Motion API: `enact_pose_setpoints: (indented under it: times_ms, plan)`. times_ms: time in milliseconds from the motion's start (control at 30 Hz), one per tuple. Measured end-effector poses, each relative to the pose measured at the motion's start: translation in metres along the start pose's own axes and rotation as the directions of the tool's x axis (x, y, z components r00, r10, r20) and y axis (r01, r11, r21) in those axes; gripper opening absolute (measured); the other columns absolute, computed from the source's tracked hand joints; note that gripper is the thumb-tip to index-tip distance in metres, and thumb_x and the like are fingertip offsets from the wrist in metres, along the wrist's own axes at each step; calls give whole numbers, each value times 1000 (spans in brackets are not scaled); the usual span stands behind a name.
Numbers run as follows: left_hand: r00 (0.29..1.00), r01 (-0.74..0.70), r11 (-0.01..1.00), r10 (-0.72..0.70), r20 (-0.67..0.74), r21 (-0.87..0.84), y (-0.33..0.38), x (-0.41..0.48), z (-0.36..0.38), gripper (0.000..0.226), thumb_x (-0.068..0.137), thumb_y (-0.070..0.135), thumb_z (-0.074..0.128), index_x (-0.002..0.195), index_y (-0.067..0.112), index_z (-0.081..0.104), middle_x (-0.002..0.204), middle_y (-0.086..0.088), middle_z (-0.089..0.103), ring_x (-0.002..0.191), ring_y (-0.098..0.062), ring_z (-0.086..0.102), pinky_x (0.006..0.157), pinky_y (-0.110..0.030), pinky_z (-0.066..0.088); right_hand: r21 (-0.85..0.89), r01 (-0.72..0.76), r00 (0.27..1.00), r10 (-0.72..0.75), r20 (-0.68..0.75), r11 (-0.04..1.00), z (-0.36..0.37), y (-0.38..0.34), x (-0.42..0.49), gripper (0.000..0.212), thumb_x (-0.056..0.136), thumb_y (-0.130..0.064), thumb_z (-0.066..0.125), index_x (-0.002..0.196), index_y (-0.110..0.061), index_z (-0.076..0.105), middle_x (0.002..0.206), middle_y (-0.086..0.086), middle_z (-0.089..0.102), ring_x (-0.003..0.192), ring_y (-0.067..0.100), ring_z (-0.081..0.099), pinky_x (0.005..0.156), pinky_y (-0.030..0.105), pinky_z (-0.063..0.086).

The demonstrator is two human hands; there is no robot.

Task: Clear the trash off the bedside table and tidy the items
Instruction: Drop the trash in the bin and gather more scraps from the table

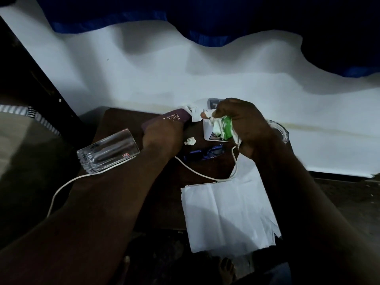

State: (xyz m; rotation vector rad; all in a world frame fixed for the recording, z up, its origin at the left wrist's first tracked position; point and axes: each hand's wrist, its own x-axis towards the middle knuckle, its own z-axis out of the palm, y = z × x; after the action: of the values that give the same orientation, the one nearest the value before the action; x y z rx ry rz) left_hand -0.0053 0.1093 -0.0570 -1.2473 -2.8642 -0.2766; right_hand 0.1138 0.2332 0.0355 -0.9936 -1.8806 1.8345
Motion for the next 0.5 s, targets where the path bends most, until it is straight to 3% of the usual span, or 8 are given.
enact_pose_setpoints:
  times_ms: [133,167,233,267,300,400,433,500]
  plan:
    - [1000,15,996,-16,7,83,6,2,1,38,98,18,44,131,22,63,119,-12,70,111,-36,66,88,-41,52,180,-50,999,48,15,982,-8,-6,-7,44,41,-14,81,75,-1,57,108,50,58,89,46,66,83,51,50]
    - [999,17,996,-21,34,92,6,2,1,35,98,17,45,127,18,65,119,-14,70,110,-37,66,87,-42,53,187,-52,999,49,20,981,-10,-7,-9,43,44,-13,81,77,-1,57,102,49,58,88,42,65,83,51,50]
    - [997,20,998,-24,74,65,7,4,2,28,96,20,51,119,15,68,117,-15,71,109,-38,67,86,-43,53,191,-12,1000,11,7,982,-11,-6,-8,18,69,1,73,79,-2,58,88,33,59,84,35,64,81,47,50]
    - [997,21,999,-23,79,28,9,4,0,29,94,27,55,118,17,68,116,-13,71,108,-37,67,87,-42,53,168,6,1000,-7,5,986,-11,-5,-6,12,79,9,63,80,-2,61,85,26,62,81,32,65,79,44,51]
    - [997,36,998,-33,74,-41,10,5,-2,36,89,38,56,120,22,66,115,-10,72,108,-35,67,89,-41,52,140,22,1000,-22,0,990,-13,-5,-5,19,82,14,55,81,-3,65,82,22,65,77,30,65,75,39,53]
    - [986,162,941,-143,85,-298,18,7,-17,57,67,66,38,115,48,62,108,2,75,99,-25,69,86,-35,51,185,32,999,-33,4,982,-15,-7,-5,24,83,14,46,78,0,65,73,8,67,66,23,63,55,21,52]
    - [977,211,899,-192,89,-384,19,9,-21,51,62,67,38,101,48,65,101,1,75,89,-22,68,76,-27,47,206,8,1000,-7,-4,979,-15,-9,-4,23,83,10,44,77,0,64,72,6,66,63,20,62,50,18,48]
    - [957,287,810,-271,108,-511,19,15,-27,29,66,56,57,73,29,60,83,-3,65,82,-24,63,56,-20,31,276,-57,998,63,-11,960,-14,-12,-3,23,84,1,43,73,0,64,69,6,63,55,19,58,48,19,45]
